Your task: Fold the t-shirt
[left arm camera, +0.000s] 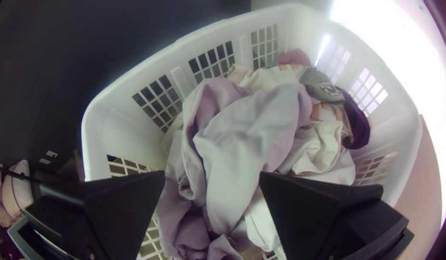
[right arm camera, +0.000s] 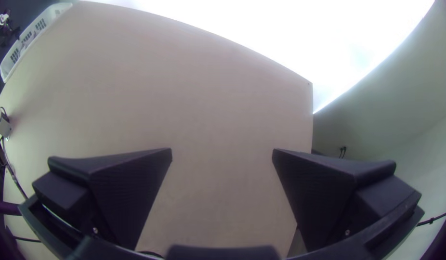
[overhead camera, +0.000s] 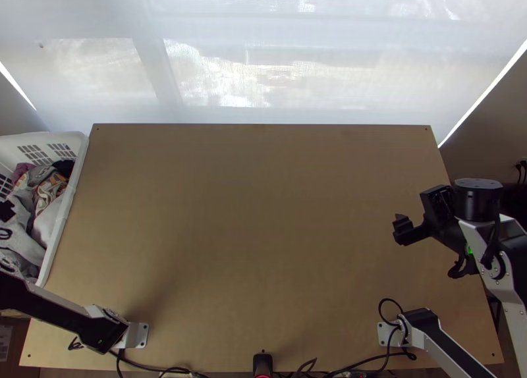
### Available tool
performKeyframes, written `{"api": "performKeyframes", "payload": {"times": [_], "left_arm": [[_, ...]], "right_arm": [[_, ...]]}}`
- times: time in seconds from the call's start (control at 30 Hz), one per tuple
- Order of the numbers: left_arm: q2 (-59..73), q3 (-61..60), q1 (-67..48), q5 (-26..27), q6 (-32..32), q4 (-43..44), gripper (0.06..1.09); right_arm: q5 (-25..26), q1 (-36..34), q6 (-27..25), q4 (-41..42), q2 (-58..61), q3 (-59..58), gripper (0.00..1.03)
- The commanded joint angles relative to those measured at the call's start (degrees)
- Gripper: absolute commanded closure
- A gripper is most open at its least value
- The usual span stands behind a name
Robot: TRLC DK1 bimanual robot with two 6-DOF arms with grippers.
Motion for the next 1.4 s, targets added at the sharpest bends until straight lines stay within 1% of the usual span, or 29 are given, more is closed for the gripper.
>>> {"api": "performKeyframes", "payload": {"times": [0.0, 0.17, 0.57, 0.63, 0.67, 0.73, 0.8, 0.87, 0.9, 0.93, 0.97, 1.13, 1.37], "left_arm": [[8.97, 2.11, -1.03, -1.83, 1.35, 3.18, 0.14], [12.93, 3.95, -1.56, -2.97, 1.35, 3.44, 0.14], [18.2, 6.33, -4.11, -3.41, 1.7, 3.79, 0.14], [18.91, 6.85, -4.46, -3.32, 1.61, 3.79, 0.27], [19.17, 7.2, -4.55, -3.32, 1.61, 3.79, 0.36], [19.96, 8.08, -4.46, -2.62, 1.53, 3.7, 0.61], [21.1, 8.96, -4.28, -1.57, 1.79, 2.91, 0.82], [21.98, 9.49, -4.37, -0.95, 2.84, 1.86, 0.9], [22.07, 9.49, -4.28, -0.34, 3.11, 1.68, 0.9], [22.16, 9.58, -4.28, 0.28, 3.37, 1.59, 1.0], [22.33, 9.93, -4.19, 0.46, 3.9, 1.33, 1.05], [19.35, 9.67, -4.02, 3.53, 2.32, -0.96, 1.05], [6.16, 9.75, -4.72, 11.88, -2.08, -7.99, 1.05]], "right_arm": [[0.0, -0.52, -0.11, -1.09, -0.53, -1.48, 0.06], [0.0, -1.05, -0.11, -1.71, -0.53, -1.3, 0.06], [-0.17, -3.6, 0.24, -3.99, -0.97, -1.3, 0.06], [-0.26, -3.86, 0.33, -4.34, -1.06, -1.21, 0.06], [-0.35, -3.95, 0.33, -4.43, -1.06, -1.21, 0.06], [-0.44, -4.03, 0.33, -4.61, -1.06, -1.12, 0.06], [-0.53, -4.21, 0.33, -4.61, -1.06, -1.12, 0.06], [-0.61, -4.56, 0.33, -4.7, -1.06, -1.12, 0.06], [-0.61, -4.65, 0.41, -4.7, -1.06, -1.21, 0.06], [-0.7, -4.74, 0.33, -4.7, -1.06, -1.3, 0.06], [-0.7, -4.83, 0.41, -4.7, -1.06, -1.3, 0.06], [-1.05, -5.09, 0.59, -4.61, -0.97, -1.48, 0.06], [-1.14, -5.18, 0.68, -4.17, -0.8, -1.12, 0.06]]}}
